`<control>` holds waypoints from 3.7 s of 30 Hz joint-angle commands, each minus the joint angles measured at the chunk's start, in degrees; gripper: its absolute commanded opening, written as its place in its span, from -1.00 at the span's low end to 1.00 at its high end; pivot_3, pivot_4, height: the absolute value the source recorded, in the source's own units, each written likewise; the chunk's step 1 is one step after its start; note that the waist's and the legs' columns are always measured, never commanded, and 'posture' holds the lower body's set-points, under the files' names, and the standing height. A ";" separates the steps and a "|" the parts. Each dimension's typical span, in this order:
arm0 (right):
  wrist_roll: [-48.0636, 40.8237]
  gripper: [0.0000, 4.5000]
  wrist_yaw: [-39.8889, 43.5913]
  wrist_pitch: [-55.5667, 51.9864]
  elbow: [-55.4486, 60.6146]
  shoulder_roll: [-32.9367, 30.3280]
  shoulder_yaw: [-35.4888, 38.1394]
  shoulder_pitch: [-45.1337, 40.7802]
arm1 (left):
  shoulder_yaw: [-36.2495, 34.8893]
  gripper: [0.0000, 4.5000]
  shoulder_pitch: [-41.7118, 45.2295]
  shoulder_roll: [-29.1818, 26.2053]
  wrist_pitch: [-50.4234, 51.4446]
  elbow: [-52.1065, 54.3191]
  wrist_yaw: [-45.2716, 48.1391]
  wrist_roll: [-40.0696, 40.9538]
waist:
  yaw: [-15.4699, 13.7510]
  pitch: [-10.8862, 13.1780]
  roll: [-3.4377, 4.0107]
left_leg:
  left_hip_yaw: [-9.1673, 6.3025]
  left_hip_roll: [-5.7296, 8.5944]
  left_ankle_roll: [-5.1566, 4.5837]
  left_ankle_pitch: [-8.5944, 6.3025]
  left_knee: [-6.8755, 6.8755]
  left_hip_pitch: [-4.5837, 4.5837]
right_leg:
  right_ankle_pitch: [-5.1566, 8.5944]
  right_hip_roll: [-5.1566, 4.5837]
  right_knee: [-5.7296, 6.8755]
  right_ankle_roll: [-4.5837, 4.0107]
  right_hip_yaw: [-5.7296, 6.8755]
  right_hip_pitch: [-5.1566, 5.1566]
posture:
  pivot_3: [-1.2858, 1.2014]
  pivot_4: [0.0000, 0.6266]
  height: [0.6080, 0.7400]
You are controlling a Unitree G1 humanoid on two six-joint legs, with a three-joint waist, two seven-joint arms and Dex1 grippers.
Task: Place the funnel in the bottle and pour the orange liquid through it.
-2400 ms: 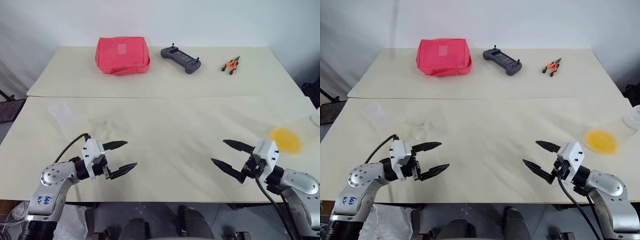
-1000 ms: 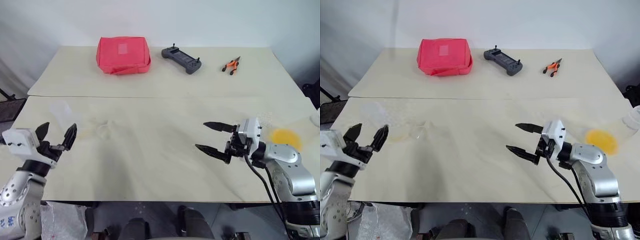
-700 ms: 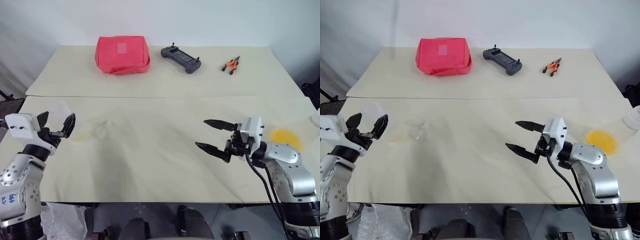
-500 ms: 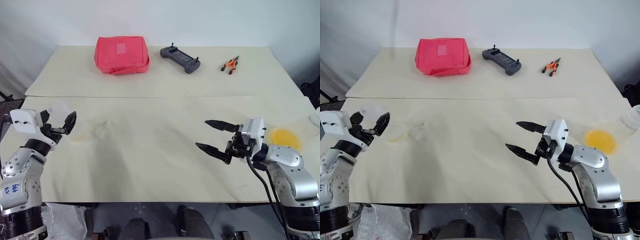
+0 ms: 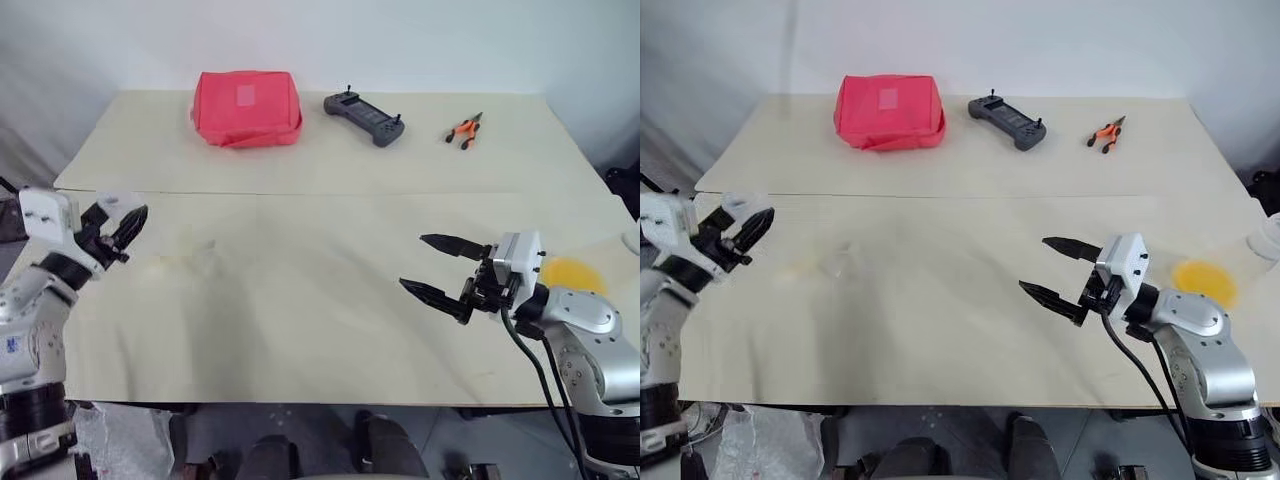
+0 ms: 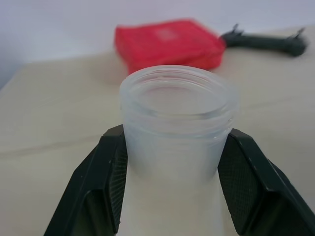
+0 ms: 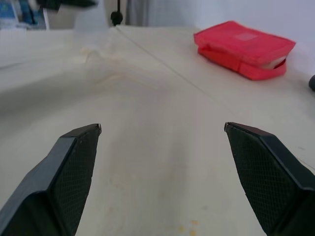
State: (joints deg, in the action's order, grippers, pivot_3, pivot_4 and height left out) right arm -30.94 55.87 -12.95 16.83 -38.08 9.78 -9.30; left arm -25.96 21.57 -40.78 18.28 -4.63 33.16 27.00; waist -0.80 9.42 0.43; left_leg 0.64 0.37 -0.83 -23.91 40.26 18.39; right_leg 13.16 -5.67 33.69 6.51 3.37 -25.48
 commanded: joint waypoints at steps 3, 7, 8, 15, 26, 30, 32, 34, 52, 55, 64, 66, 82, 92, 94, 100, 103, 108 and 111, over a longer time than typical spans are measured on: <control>-2.10 0.87 2.01 -0.13 1.24 -2.88 3.55 0.45 | 8.40 0.01 13.90 -0.19 -3.39 -5.66 10.83 -0.41 | -0.52 0.00 0.01 | 0.05 0.27 -0.01 0.00 -0.03 -0.01 | -0.01 -0.01 -0.02 0.01 0.05 0.01 | 0.03 -0.52 1.00; -1.95 0.87 2.02 -0.12 1.98 -4.29 5.12 2.17 | 17.10 0.01 24.08 6.12 -3.28 -9.90 18.63 -0.45 | -0.74 0.01 -0.02 | 0.32 0.35 -0.01 0.00 0.07 0.16 | -0.02 -0.02 -0.04 0.03 0.30 0.02 | 0.03 -0.52 1.00; -1.87 0.87 1.64 0.05 2.10 -4.26 5.43 2.44 | 18.46 0.01 25.34 7.41 -2.74 -10.39 19.79 -0.37 | -0.64 0.01 -0.02 | 0.34 0.35 -0.02 0.00 0.11 0.20 | -0.03 -0.02 -0.07 0.06 0.34 0.02 | 0.03 -0.52 1.00; -1.48 0.87 -2.17 0.28 6.36 -2.99 7.37 7.16 | 28.12 0.01 28.62 17.61 -2.30 -12.34 26.86 -1.42 | -0.12 0.05 -0.07 | 0.52 0.28 -0.02 0.00 0.11 0.18 | -0.04 0.03 -0.10 0.08 0.33 0.01 | 0.03 -0.52 1.00; -1.69 0.87 -6.97 0.01 12.25 -2.10 9.57 13.68 | 35.69 0.01 27.92 26.38 -8.09 -19.57 31.92 -7.44 | -0.63 0.11 -0.14 | 0.62 0.27 -0.16 -0.02 0.87 0.45 | -0.31 0.03 -0.07 0.42 0.21 0.05 | 0.03 -0.52 1.00; -1.61 0.87 -7.69 0.13 12.64 -2.00 9.54 14.09 | 36.63 0.01 27.55 28.20 -10.50 -21.61 32.88 -9.05 | -0.69 0.11 -0.15 | 0.63 0.28 -0.23 -0.04 0.89 0.46 | -0.34 0.03 -0.10 0.44 0.16 0.05 | 0.03 -0.52 1.00; -1.58 0.87 -7.89 0.19 12.65 -2.02 9.45 14.07 | 36.90 0.16 27.31 28.54 -11.16 -21.92 33.50 -9.66 | -0.73 0.11 -0.15 | 0.62 0.29 -0.27 -0.06 0.88 0.46 | -0.34 0.03 -0.11 0.44 0.17 0.05 | 0.03 -0.52 1.00; -1.50 0.87 -8.13 0.28 12.60 -2.01 9.35 13.99 | 36.80 0.46 27.01 28.60 -11.33 -21.79 33.96 -9.87 | -0.72 0.11 -0.15 | 0.62 0.30 -0.30 -0.08 0.88 0.48 | -0.35 0.03 -0.14 0.45 0.17 0.05 | 0.03 -0.52 1.00; -0.76 0.87 -7.22 0.41 11.01 -2.60 8.47 12.46 | 33.61 0.99 25.17 22.90 -3.11 -15.23 32.62 -9.31 | -0.68 0.11 -0.15 | 0.56 0.31 -0.37 -0.12 0.93 0.56 | -0.37 0.01 -0.18 0.50 0.16 0.04 | 0.03 -0.52 1.00; -0.60 0.87 -6.82 0.50 10.59 -2.72 8.64 12.35 | 31.67 0.99 24.75 22.26 -3.75 -14.09 32.12 -7.90 | -0.67 0.11 -0.15 | 0.52 0.30 -0.37 -0.12 0.93 0.55 | -0.37 0.01 -0.17 0.50 0.16 0.04 | 0.03 -0.52 1.00; -0.98 0.87 -4.12 -0.10 8.95 -3.89 8.74 11.06 | 22.28 0.99 23.33 15.74 6.12 -2.84 25.89 -2.27 | -0.59 0.11 -0.14 | 0.05 0.31 -0.37 -0.12 0.96 0.58 | -0.38 -0.01 -0.16 0.52 0.16 0.03 | 0.03 -0.52 1.00; -1.34 0.87 -3.36 -0.18 8.57 -4.20 8.66 10.73 | 21.28 0.99 20.44 13.02 5.71 0.21 25.99 -2.43 | -0.50 0.11 -0.13 | 0.03 0.31 -0.37 -0.12 0.95 0.55 | -0.38 -0.02 -0.15 0.52 0.15 0.03 | 0.03 -0.52 1.00; -13.28 0.87 4.31 -5.79 17.20 -4.91 5.54 10.51 | 1.65 0.99 -7.86 3.40 -1.17 6.69 8.38 -5.70 | -0.70 0.16 -0.05 | -0.15 0.03 -0.32 -0.13 0.93 0.60 | -0.38 -0.22 -0.21 0.50 0.31 0.02 | 0.03 -0.52 1.00; -12.83 0.87 0.21 -6.83 16.17 -2.68 0.72 0.90 | 7.68 0.99 -7.29 1.35 -5.79 -1.00 10.58 -9.59 | -0.79 0.17 -0.05 | -0.10 0.02 -0.28 -0.13 0.94 0.53 | -0.42 -0.29 -0.17 0.41 0.42 0.02 | 0.03 -0.52 1.00; -12.18 0.87 0.50 -6.30 15.53 -2.98 0.85 0.94 | 9.01 0.99 -4.70 1.16 -7.43 -5.29 10.87 -10.87 | -0.70 0.17 -0.05 | -0.11 0.04 -0.28 -0.14 0.92 0.58 | -0.42 -0.29 -0.18 0.40 0.48 0.00 | 0.03 -0.52 1.00; -10.55 0.87 0.78 -5.03 14.32 -3.52 2.54 2.20 | 12.20 0.58 2.69 0.25 -14.36 -18.52 14.34 -13.44 | -0.54 0.17 -0.05 | -0.02 0.41 -0.32 -0.15 0.90 0.64 | -0.42 -0.28 -0.20 0.41 0.49 -0.06 | 0.03 -0.52 1.00; -10.12 0.87 1.11 -4.14 14.09 -3.77 4.06 3.65 | 12.71 0.18 5.11 -0.13 -14.01 -20.63 16.26 -12.77 | -0.53 0.17 -0.05 | 0.06 0.42 -0.32 -0.15 0.90 0.67 | -0.43 -0.28 -0.20 0.41 0.51 -0.07 | 0.03 -0.52 1.00; -10.13 0.87 1.95 -3.21 14.19 -4.14 6.01 6.16 | 13.66 -0.53 7.10 -0.84 -12.35 -21.38 19.24 -12.41 | -0.54 0.18 -0.06 | 0.14 0.41 -0.32 -0.15 0.93 0.68 | -0.43 -0.28 -0.17 0.43 0.52 -0.06 | 0.03 -0.52 1.00; -9.64 0.87 1.88 -2.85 14.06 -4.23 6.40 6.80 | 13.83 -0.95 8.59 -1.34 -10.04 -20.69 20.77 -11.66 | -0.56 0.18 -0.06 | 0.14 0.41 -0.33 -0.15 0.94 0.69 | -0.43 -0.27 -0.17 0.43 0.51 -0.06 | 0.03 -0.52 1.00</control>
State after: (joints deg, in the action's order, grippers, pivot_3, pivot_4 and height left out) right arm -40.46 57.58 -17.30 29.97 -41.84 14.27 -2.52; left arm -11.85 28.77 -40.87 7.35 -26.23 52.93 14.10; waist -1.36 9.60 0.37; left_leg 0.78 0.78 -1.15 -24.06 41.22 19.08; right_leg 12.73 -5.94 33.53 6.93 3.89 -25.54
